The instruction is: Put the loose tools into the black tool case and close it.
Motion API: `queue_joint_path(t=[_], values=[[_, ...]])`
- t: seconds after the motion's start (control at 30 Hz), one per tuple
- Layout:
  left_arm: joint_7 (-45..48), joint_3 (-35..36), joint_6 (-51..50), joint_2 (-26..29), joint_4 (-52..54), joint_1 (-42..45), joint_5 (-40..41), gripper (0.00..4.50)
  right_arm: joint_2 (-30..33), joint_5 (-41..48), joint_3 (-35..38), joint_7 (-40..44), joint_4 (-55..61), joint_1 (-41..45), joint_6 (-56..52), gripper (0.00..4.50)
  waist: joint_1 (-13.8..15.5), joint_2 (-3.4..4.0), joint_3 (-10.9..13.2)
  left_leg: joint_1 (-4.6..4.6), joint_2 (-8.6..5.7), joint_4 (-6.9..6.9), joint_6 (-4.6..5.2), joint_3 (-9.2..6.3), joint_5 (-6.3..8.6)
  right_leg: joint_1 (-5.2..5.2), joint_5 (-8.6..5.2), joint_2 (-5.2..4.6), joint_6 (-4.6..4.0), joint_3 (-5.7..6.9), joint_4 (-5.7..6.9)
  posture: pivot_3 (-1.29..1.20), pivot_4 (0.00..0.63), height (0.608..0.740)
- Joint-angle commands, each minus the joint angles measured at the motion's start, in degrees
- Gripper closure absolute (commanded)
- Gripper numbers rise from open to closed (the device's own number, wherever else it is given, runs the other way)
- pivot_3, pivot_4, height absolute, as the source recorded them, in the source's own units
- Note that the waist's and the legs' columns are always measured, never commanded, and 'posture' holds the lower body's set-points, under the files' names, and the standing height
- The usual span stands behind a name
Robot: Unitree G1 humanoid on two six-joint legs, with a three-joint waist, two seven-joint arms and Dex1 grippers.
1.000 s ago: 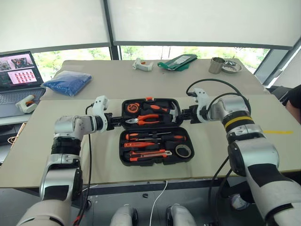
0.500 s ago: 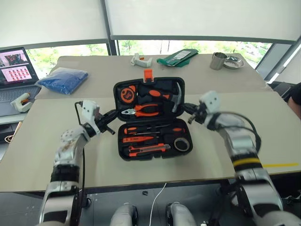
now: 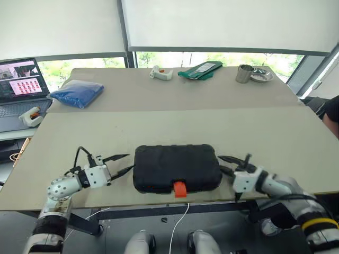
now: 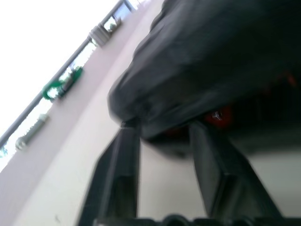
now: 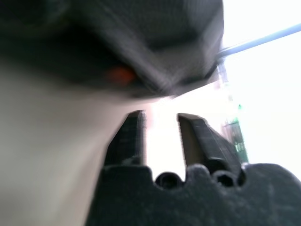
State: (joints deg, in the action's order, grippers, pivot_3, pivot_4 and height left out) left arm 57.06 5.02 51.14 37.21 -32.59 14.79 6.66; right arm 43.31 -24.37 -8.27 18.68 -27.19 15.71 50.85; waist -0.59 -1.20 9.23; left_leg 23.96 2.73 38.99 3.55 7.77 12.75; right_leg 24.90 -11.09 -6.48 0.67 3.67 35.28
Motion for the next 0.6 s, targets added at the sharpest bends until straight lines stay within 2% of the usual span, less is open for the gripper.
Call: queue_joint_path(t=[0.03,0.1,0.17,0.2,0.3,0.33,0.37,0.43,0.5,0.6], values=[[-4.5,4.7,-12.6,2.1,-2.5,2.7,4.6,2.13,3.3,8.6,5.1,2.2,2.9,-3.1,-3.4,1.91,0.0,-0.01,0.0,0.0,0.01,0.0,0.09,-0.03,-0.07,-0.03,0.03,0.0,0.05,0.02,0.0,0.0,0.15,0.74],[-4.3,5.1,-17.7,2.5,-3.5,4.6,5.7,2.13,4.4,16.0,6.7,6.4,5.4,-5.5,-7.3,1.91,0.0,-0.02,0.0,0.0,0.01,0.0,0.14,-0.04,-0.1,-0.04,0.12,0.0,0.21,0.03,0.0,0.0,0.15,0.74],[-3.3,4.5,-22.4,2.5,-4.2,6.9,6.1,2.13,5.7,23.1,7.9,11.5,8.8,-8.5,-11.7,2.49,0.1,-0.02,0.0,0.0,0.02,-0.01,0.16,-0.05,-0.09,-0.06,0.21,0.01,0.36,0.03,-0.04,0.0,0.15,0.74],[-3.1,4.3,-25.4,2.1,-4.3,8.2,6.7,2.13,6.2,26.9,8.7,13.9,10.7,-10.2,-14.4,2.6,0.1,-0.02,0.0,0.0,0.01,-0.01,0.18,-0.05,-0.08,-0.07,0.22,0.01,0.38,0.04,-0.04,0.0,0.15,0.74],[-2.3,2.2,-34.3,-0.9,-3.0,14.6,7.6,2.88,9.1,39.3,10.9,22.7,21.0,-16.8,-23.4,3.77,0.6,-0.02,0.0,0.01,0.03,0.0,0.19,-0.07,-0.08,-0.1,0.24,0.04,0.4,0.07,-0.07,0.0,0.15,0.74],[-1.9,1.6,-36.6,-1.6,-2.1,16.0,7.8,3.18,9.9,42.0,11.4,24.8,24.1,-18.6,-25.7,4.01,0.9,-0.03,0.0,0.03,0.01,-0.01,0.19,-0.09,-0.08,-0.11,0.24,0.04,0.41,0.07,-0.06,0.0,0.15,0.74],[-1.4,1.1,-39.0,-2.2,-1.6,17.2,7.9,3.69,10.6,44.1,11.8,26.6,26.9,-20.2,-28.4,4.46,1.0,-0.03,0.0,0.04,0.0,0.01,0.2,-0.1,-0.08,-0.12,0.26,0.05,0.44,0.07,-0.07,0.0,0.15,0.74],[-0.9,-0.2,-40.2,-3.4,-3.1,20.3,6.7,4.39,12.7,46.9,11.2,30.8,33.2,-24.1,-33.0,4.5,1.1,-0.05,0.0,0.04,0.02,0.02,0.2,-0.11,-0.07,-0.14,0.27,0.07,0.46,0.07,-0.1,0.0,0.15,0.74],[-0.4,-2.3,-40.8,-4.7,-5.9,24.0,4.7,4.46,14.4,47.0,9.4,34.2,39.1,-27.4,-36.4,4.5,1.1,-0.11,0.0,0.03,0.03,0.03,0.21,-0.12,-0.07,-0.15,0.27,0.11,0.47,0.07,-0.14,0.0,0.15,0.74],[0.7,-4.9,-41.7,-6.1,-10.9,28.5,2.2,4.46,12.6,45.4,6.8,33.8,43.7,-26.7,-41.3,4.5,0.9,-0.15,0.0,0.03,0.07,0.03,0.2,-0.13,-0.06,-0.14,0.26,0.19,0.47,0.07,-0.15,0.0,0.15,0.74]])
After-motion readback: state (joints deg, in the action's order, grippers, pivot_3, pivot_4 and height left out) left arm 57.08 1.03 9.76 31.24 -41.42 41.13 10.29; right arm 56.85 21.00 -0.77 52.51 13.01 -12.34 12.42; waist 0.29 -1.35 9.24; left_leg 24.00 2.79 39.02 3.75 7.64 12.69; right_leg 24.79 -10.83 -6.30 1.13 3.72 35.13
